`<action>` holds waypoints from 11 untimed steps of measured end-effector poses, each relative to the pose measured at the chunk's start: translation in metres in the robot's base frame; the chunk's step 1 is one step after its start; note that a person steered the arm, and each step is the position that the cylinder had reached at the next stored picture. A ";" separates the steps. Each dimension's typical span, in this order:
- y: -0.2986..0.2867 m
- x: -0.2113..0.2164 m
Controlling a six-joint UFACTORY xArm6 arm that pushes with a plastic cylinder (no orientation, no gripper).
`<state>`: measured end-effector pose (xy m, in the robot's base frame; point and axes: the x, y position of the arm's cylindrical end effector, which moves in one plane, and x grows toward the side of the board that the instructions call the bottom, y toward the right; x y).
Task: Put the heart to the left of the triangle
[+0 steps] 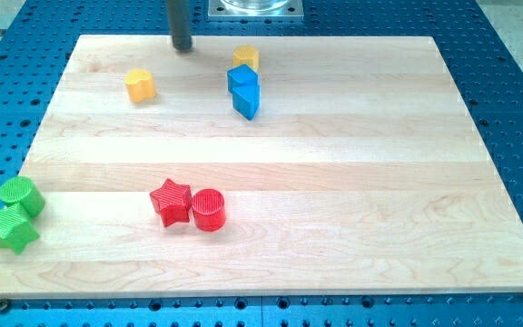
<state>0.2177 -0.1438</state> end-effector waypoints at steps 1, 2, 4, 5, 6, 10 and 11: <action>-0.042 0.018; -0.074 0.069; 0.006 0.193; -0.031 0.184; -0.057 0.176; -0.028 0.130; -0.007 0.130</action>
